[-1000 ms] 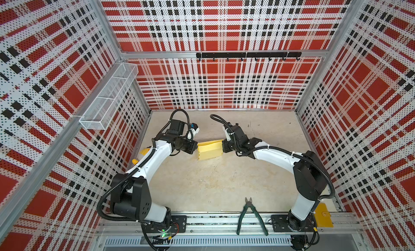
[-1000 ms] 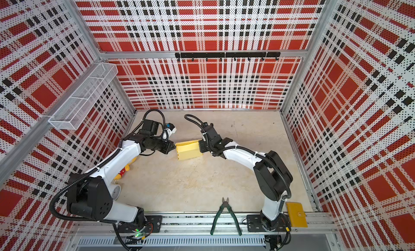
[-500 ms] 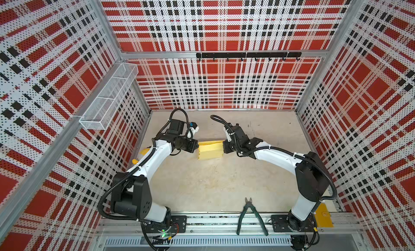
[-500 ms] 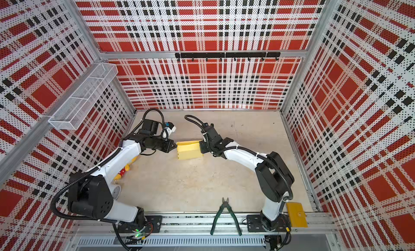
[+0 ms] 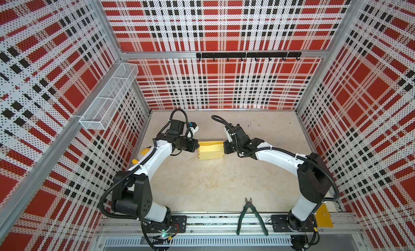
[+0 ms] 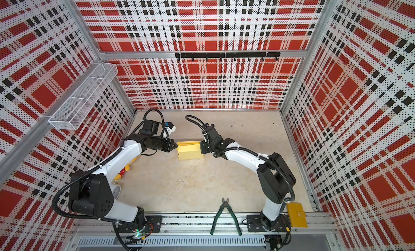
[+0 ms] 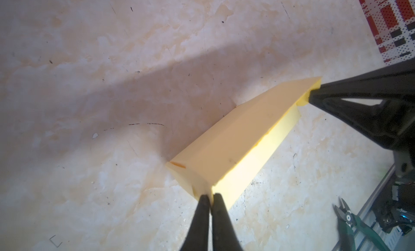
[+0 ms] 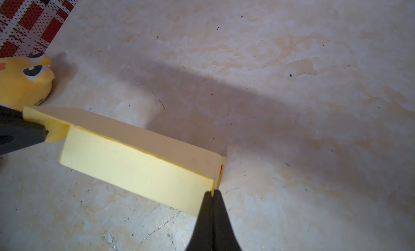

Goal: Assemble paper box
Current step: Fold and tuck the lid into the gap.

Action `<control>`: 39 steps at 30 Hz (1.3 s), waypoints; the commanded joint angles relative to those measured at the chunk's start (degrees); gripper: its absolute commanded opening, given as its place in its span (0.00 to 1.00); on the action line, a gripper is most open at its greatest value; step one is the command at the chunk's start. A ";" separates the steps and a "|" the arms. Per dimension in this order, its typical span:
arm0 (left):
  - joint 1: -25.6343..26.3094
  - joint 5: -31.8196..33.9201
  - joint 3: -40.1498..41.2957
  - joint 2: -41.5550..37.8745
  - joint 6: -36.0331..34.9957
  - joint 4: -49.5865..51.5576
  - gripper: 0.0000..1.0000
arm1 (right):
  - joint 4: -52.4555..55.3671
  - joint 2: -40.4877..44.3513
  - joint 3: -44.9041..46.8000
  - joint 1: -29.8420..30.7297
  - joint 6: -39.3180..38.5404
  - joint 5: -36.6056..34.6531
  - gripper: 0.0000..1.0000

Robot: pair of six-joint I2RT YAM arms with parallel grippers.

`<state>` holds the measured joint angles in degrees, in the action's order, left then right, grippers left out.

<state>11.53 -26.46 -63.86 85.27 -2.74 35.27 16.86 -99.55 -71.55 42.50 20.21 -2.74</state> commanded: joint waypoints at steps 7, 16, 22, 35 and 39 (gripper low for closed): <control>0.28 -7.91 1.53 1.04 5.83 -4.98 0.09 | -2.45 0.50 0.97 1.53 0.62 3.78 0.03; 0.12 -10.87 1.54 0.74 9.08 -5.99 0.09 | -2.36 -0.37 0.73 1.36 0.54 4.06 0.03; -0.02 -13.57 2.32 1.03 11.87 -8.12 0.09 | -2.62 -0.98 0.66 1.36 0.62 4.33 0.03; -0.68 -14.15 2.94 1.34 12.05 -8.63 0.09 | -1.84 -0.54 0.19 1.14 0.36 4.57 0.03; -0.80 -13.62 3.12 1.67 11.57 -8.55 0.09 | -1.75 -0.09 0.21 1.09 0.44 4.94 0.03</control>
<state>9.98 -34.94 -61.25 85.93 8.73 29.56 16.93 -99.57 -71.35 41.87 20.62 -4.19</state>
